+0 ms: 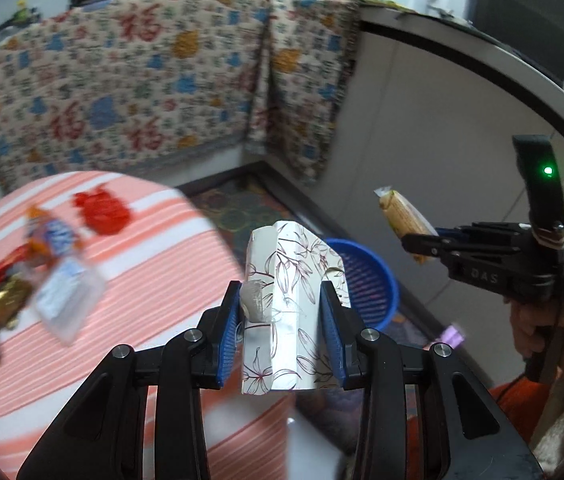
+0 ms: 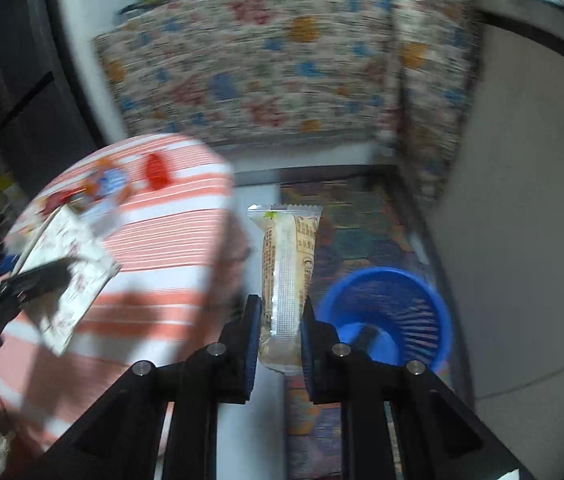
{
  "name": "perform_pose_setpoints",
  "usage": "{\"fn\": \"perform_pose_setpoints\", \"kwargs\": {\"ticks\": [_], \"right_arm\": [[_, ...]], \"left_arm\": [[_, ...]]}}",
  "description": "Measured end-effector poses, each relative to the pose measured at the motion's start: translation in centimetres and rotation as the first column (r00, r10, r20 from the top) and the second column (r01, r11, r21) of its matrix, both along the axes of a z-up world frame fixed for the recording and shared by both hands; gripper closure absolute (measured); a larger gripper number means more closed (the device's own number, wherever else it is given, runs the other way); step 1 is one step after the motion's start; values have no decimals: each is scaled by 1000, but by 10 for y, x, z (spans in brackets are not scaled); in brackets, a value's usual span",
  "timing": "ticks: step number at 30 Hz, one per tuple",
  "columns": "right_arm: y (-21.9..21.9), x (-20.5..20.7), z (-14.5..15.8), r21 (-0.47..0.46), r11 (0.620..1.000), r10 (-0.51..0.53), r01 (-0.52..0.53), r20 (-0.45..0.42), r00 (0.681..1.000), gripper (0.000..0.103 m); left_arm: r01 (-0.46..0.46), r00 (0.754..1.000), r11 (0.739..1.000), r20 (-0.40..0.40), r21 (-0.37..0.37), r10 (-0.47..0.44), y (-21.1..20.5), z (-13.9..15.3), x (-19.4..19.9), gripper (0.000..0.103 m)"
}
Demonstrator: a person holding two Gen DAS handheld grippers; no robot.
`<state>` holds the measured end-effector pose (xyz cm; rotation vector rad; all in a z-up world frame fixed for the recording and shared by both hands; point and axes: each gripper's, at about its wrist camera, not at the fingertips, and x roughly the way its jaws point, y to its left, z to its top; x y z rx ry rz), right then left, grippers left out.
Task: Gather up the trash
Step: 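Carry both items over the blue wastebasket and open both tools to drop them, then move both tools back over the table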
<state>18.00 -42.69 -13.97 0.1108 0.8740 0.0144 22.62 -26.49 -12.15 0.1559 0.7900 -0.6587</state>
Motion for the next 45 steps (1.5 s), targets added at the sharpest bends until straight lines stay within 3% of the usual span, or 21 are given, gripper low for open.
{"fn": "perform_pose_setpoints", "kwargs": {"ticks": [5,10,15,20,24,26,28,33,36,37,41,45], "right_arm": [[-73,3,-24,6,991,-130,131,-51,990,85],[-121,21,-63,32,980,-192,195,-94,977,85],[-149,40,-112,51,979,-189,200,-162,969,85],[-164,55,-142,16,983,-176,182,-183,967,84],[-172,72,-166,26,986,-158,167,-198,967,76],[-175,75,-175,38,985,-157,168,-215,964,62],[-175,75,-179,30,986,-153,163,-217,964,56],[-175,71,-163,-43,973,-231,227,-200,952,49],[-161,61,-126,-108,952,-301,287,-159,940,44],[-153,58,-108,-112,946,-317,304,-140,938,37],[-97,40,-31,-102,944,-317,315,0,949,25],[-12,18,15,-59,969,-234,241,106,967,24]], "left_arm": [[83,991,995,-100,-48,-87,-76,-29,19,65],[98,976,992,-188,-74,-110,-138,-77,49,65],[80,968,996,-233,-47,-89,-174,-123,73,64],[83,960,996,-266,-25,-87,-200,-157,91,61],[60,953,998,-296,-35,-67,-212,-175,108,24],[45,951,998,-304,-51,-59,-215,-179,113,21],[32,948,998,-316,-54,-48,-215,-180,116,22],[9,963,997,-268,-76,-29,-193,-141,101,21],[18,979,995,-202,-102,-38,-158,-91,74,21],[22,983,994,-181,-109,-41,-142,-74,65,18],[-42,994,995,-99,-90,33,-55,-18,27,9],[-164,985,986,-56,-26,162,35,0,4,8]]}}
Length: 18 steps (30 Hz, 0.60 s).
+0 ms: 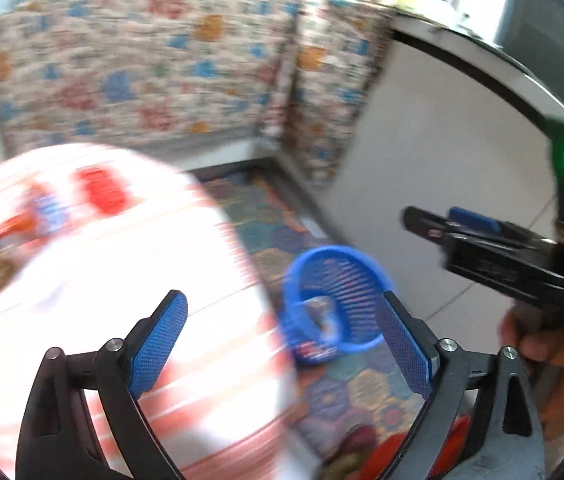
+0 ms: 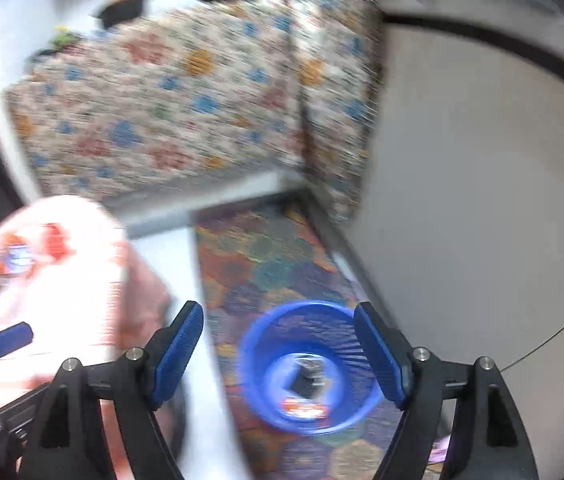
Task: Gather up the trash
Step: 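Move both tools back over the table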
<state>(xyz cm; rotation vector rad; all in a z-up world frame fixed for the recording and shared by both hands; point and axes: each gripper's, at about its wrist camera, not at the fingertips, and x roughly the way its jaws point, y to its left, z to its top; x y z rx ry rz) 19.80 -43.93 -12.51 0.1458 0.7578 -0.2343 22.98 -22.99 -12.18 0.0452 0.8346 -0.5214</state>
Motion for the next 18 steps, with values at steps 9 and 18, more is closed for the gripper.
{"fn": "perform_pose_setpoints", "kwargs": {"ticks": [9,18], "right_arm": [[167,-26,-15,30,942,334,-334,3,942,24],[249,-8,-60,1,886,460,-464,-124,879,24]], "left_arm": [[-297,955,944,39,142,295,169,-32,-30,7],[-407,912,895,26,183,410,258,-76,-31,7]]}}
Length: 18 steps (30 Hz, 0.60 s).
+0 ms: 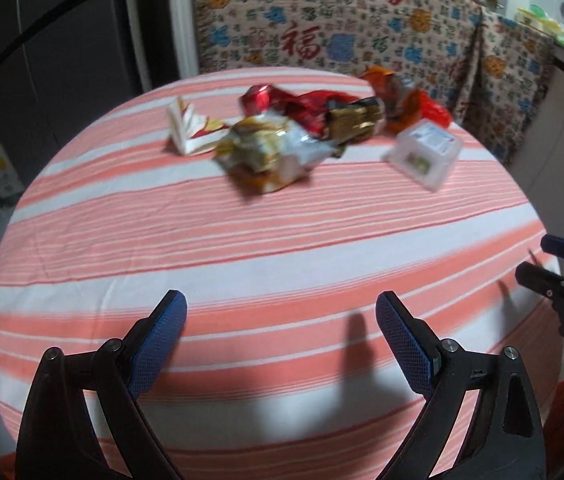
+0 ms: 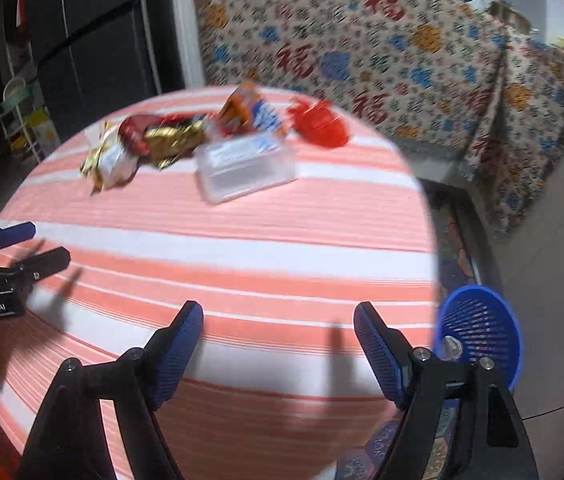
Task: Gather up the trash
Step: 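Move both tools back over the table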
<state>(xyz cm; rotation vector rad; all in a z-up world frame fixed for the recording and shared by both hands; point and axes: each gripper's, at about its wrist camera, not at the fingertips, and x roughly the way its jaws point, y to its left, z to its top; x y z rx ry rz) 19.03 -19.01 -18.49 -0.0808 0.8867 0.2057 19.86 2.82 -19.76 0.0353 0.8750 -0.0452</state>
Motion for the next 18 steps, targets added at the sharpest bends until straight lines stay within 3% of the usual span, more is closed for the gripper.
{"fn": "perform_pose_setpoints", "kwargs": {"ticks": [4,7,18], "right_arm": [[22,11,-20,-20,1000,8,-9,-50,999,22],[30,21,-19,-24,1000,8,-9,-29,1000,22],[39,72,-21,-11,999,-51,51,-37,998,0]], "left_arm": [[-19,999,1000,-33,11,20,12,-9,10,6],[-8,999,1000,-40,14,8,14,-10,20,2],[1,999,1000,-45,29,0,21,-9,73,0]]}}
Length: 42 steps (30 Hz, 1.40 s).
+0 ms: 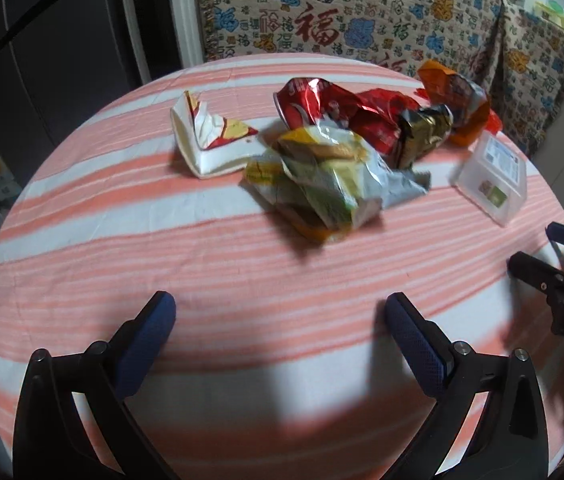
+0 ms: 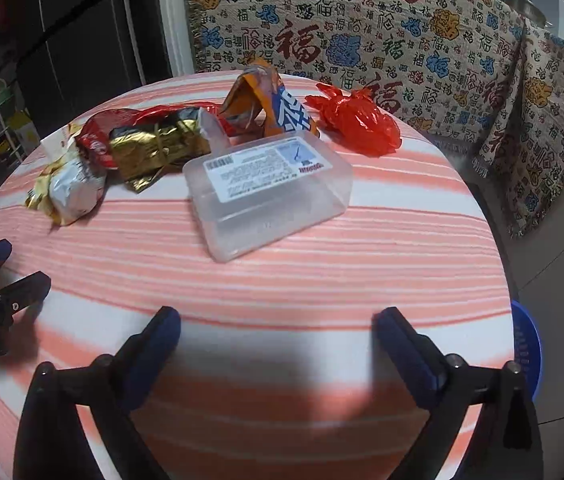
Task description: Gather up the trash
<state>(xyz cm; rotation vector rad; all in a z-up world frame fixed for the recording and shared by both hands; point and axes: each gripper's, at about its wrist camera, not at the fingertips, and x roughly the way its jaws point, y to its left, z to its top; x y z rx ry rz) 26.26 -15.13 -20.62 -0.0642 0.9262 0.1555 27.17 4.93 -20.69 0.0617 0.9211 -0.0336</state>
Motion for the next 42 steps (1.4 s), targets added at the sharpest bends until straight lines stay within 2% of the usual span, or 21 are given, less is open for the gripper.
{"fn": "perform_pose_setpoints", "kwargs": {"ticks": [7,10,15,20,23,26,30,31,33,35,42], "right_arm": [[0,7,1,4,1000,3,-3,0,1000,0],[0,7,0,4,1000,3,-3,1,1000,0],[0,6,0,3,1000,3,-3,1,1000,0],[0,6,0,3,1000,3,-3,1,1000,0],[0,6,0,4,1000,3,-3,1,1000,0],[0,6,1,7,1000,3,-3,1,1000,0],[0,5,1,7,1000,4,-4,1,1000,0],[0,5,1,7,1000,4,-4,1,1000,0],[0,5,1,7,1000,4,-4,1,1000,0],[0,5,0,7,1000,4,-4,1,1000,0],[-1,5,0,7,1000,4,-4,1,1000,0]], "left_arm": [[17,1000,1000,-3,0,-17,0,0,14,0],[51,999,999,-5,-5,-52,-3,1,15,0],[97,994,991,63,-91,-92,-15,22,12,1],[9,997,997,73,-74,-3,-35,27,40,1],[-70,995,995,62,-65,74,-22,20,45,0],[-99,994,989,44,-106,104,6,21,31,0],[-129,991,990,33,-60,131,34,21,2,1],[-119,992,991,28,-69,121,38,21,-3,1],[-59,998,989,25,-137,63,37,20,-6,1],[-14,999,988,37,-151,19,28,22,-1,1],[61,983,998,173,-5,-59,5,44,27,1]]}}
